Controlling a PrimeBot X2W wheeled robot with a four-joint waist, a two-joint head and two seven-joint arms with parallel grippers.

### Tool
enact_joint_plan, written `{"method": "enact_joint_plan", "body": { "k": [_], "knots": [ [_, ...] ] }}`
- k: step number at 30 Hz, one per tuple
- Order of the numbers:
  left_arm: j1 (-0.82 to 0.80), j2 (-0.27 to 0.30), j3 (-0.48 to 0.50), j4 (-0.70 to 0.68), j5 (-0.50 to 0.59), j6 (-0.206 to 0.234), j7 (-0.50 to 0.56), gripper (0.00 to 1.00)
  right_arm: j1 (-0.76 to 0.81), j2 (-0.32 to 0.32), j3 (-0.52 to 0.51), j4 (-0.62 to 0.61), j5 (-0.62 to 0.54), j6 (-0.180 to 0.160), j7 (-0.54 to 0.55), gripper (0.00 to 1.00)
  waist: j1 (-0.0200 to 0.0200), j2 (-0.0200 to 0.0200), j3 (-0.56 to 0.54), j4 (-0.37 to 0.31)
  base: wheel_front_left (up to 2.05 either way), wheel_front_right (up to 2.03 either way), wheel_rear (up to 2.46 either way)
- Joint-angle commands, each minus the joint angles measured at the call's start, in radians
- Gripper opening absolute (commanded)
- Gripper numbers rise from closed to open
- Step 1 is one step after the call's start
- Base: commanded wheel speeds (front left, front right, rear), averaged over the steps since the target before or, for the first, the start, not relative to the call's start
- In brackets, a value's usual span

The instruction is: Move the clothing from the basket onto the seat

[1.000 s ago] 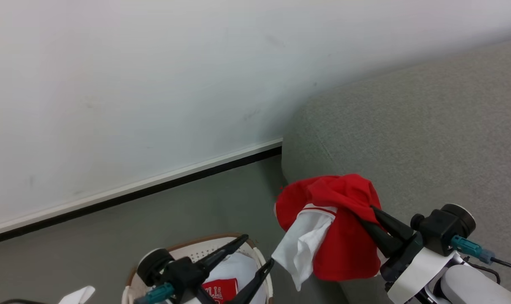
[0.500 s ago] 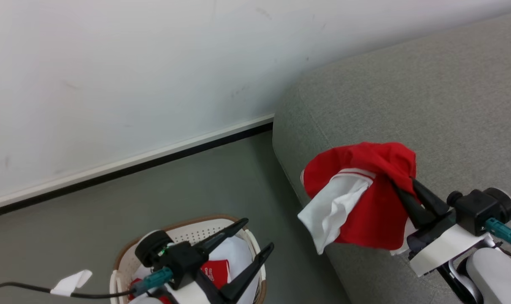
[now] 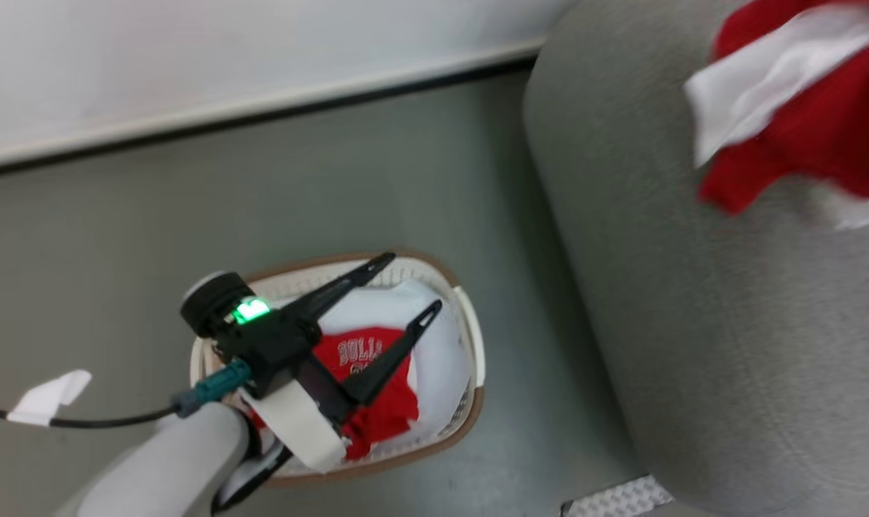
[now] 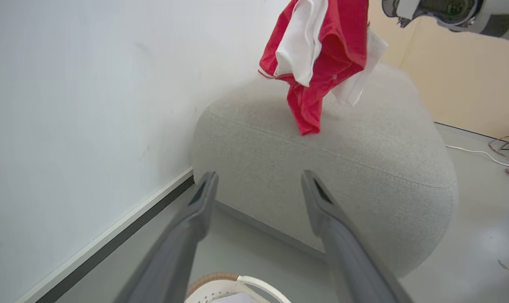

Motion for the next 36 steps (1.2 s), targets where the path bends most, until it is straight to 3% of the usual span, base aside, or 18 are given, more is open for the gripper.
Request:
{"method": "enact_joint_plan", "body": {
  "k": [1,8,12,18,26,27,28,29,36],
  "knots": [
    [-0.02,0.012,0.006,0.003,0.003,-0.002,-0.008,1.0,-0.04,-0.017,-0.037,-0.001,-0.025,-0.003,0.018,0.0,-0.0003,0.0,0.108,0.082,0.0,0.0,0.0],
    [-0.05,0.031,0.027,0.0,-0.017,-0.005,-0.024,1.0,-0.239,-0.117,-0.266,-0.034,-0.134,-0.003,0.155,0.0,-0.0003,0.0,0.214,0.178,0.0,0.0,0.0],
    [-0.033,0.047,0.051,-0.003,-0.025,-0.003,-0.03,1.0,-0.306,-0.13,-0.399,-0.024,-0.198,-0.003,0.195,0.0,-0.0003,0.0,0.258,0.212,0.0,0.0,0.0],
    [-0.006,0.035,0.075,-0.006,-0.028,0.002,-0.035,1.0,-0.249,-0.048,-0.6,0.065,-0.314,-0.003,0.186,0.0,-0.0003,0.0,0.287,0.243,0.0,0.0,0.0],
    [0.045,0.022,0.114,0.0,-0.031,0.015,-0.036,1.0,-0.141,0.116,-0.728,0.178,-0.425,-0.003,0.078,0.0,-0.0003,0.0,0.248,0.219,0.0,0.0,0.0],
    [0.054,0.02,0.12,0.003,-0.03,0.016,-0.036,1.0,-0.131,0.13,-0.726,0.19,-0.427,-0.003,0.068,0.21,-0.0003,0.0,0.235,0.213,0.0,0.0,0.0],
    [0.063,0.018,0.126,0.004,-0.029,0.016,-0.036,1.0,-0.121,0.139,-0.721,0.202,-0.418,-0.003,0.058,0.75,-0.0003,0.0,0.221,0.209,0.0,0.0,0.0],
    [0.071,0.013,0.134,0.005,-0.03,0.017,-0.036,1.0,-0.102,0.14,-0.712,0.212,-0.415,-0.003,0.052,1.0,-0.0003,0.0,0.205,0.203,0.0,0.0,0.0],
    [0.135,-0.016,0.18,0.04,-0.027,0.016,-0.036,1.0,0.006,0.128,-0.629,0.217,-0.369,-0.003,-0.006,1.0,-0.0003,0.0,0.069,0.178,0.0,0.0,0.0]
  ]
}}
